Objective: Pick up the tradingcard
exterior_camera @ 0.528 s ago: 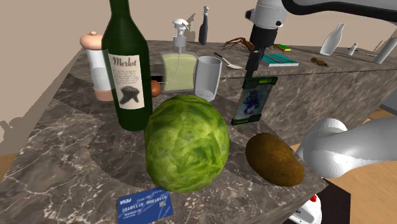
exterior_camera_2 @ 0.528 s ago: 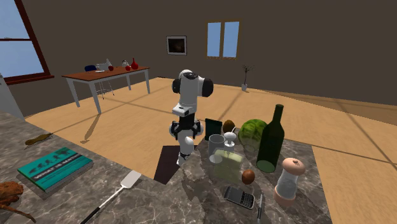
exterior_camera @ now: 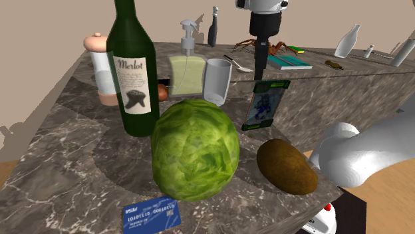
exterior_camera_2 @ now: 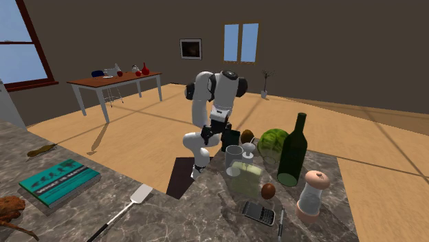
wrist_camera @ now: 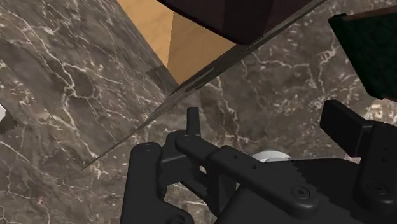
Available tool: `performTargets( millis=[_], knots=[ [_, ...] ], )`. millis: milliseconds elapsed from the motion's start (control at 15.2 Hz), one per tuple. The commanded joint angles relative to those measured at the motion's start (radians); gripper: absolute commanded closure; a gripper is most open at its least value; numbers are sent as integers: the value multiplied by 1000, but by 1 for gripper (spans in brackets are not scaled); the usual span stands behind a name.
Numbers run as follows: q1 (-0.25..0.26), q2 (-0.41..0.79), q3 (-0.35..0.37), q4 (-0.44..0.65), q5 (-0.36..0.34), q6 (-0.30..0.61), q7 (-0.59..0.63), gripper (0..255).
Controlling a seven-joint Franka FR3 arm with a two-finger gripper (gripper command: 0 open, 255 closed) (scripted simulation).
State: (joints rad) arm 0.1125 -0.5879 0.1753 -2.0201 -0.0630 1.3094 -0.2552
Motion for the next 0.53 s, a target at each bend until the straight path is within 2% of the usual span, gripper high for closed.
performTargets(
  millis=[0, 462],
  knots=[
    [29, 55, 39, 73, -2, -68, -31, 0],
    [125, 264, 189, 368, -23, -322, -121, 0]
  ],
)
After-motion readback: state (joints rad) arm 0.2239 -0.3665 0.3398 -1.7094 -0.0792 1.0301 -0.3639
